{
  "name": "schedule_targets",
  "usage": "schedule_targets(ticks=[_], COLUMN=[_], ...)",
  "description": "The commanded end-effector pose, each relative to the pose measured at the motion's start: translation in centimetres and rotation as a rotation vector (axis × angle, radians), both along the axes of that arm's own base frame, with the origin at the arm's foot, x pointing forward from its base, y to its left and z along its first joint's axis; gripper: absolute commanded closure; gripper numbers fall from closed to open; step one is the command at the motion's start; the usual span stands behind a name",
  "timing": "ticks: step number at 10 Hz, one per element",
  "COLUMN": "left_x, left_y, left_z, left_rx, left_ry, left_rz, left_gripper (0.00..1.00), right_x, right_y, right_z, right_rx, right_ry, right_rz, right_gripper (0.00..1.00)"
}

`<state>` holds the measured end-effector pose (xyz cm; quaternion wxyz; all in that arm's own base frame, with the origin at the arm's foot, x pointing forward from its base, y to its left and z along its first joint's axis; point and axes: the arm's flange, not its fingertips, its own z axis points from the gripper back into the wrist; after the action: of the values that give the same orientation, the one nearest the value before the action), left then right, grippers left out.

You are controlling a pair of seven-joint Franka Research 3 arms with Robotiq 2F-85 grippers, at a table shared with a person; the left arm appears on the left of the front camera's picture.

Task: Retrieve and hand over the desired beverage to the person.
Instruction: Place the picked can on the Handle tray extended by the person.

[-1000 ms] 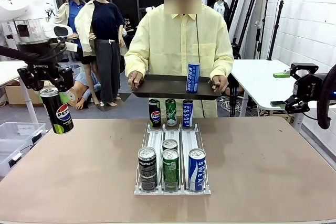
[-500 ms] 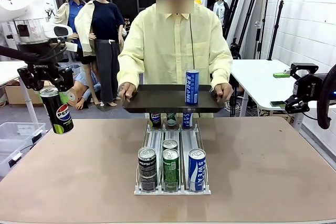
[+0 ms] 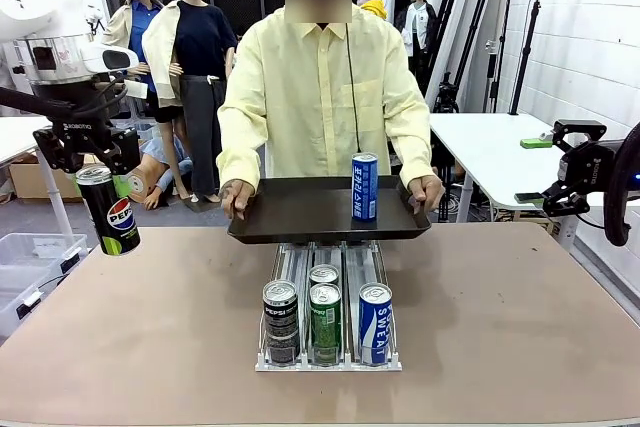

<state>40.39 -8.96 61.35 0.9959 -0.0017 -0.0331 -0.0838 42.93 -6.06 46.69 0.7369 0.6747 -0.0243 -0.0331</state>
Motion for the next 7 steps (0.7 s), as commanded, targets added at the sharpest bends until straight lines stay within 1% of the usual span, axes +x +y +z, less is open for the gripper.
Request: schedule_targets(ticks=[1,2,4,7], left_x=[-0.2,0.0,1.5,3.6], left_y=[0.1,0.0,-2.7,-6.4], left_z=[0.7,0.0,1.4,3.3], left_rx=[-0.001,0.000,-0.068,-0.106], left_ry=[-0.007,0.000,-0.021,-0.059], left_rz=[0.006,0.000,0.000,-0.006], left_gripper=[1.00,1.00,1.00,1.00], right_x=[0.0,0.0,0.0,0.0], right_y=[0.1,0.1,0.1,0.1], right_z=[0.0,0.0,0.0,0.0], right_rx=[-0.011,-0.011,-0.011,-0.011], right_ry=[0.001,0.001,0.001,0.001], right_rz=[-0.004,-0.004,-0.004,-0.004], right_gripper=[0.00,0.00,0.00,0.00])
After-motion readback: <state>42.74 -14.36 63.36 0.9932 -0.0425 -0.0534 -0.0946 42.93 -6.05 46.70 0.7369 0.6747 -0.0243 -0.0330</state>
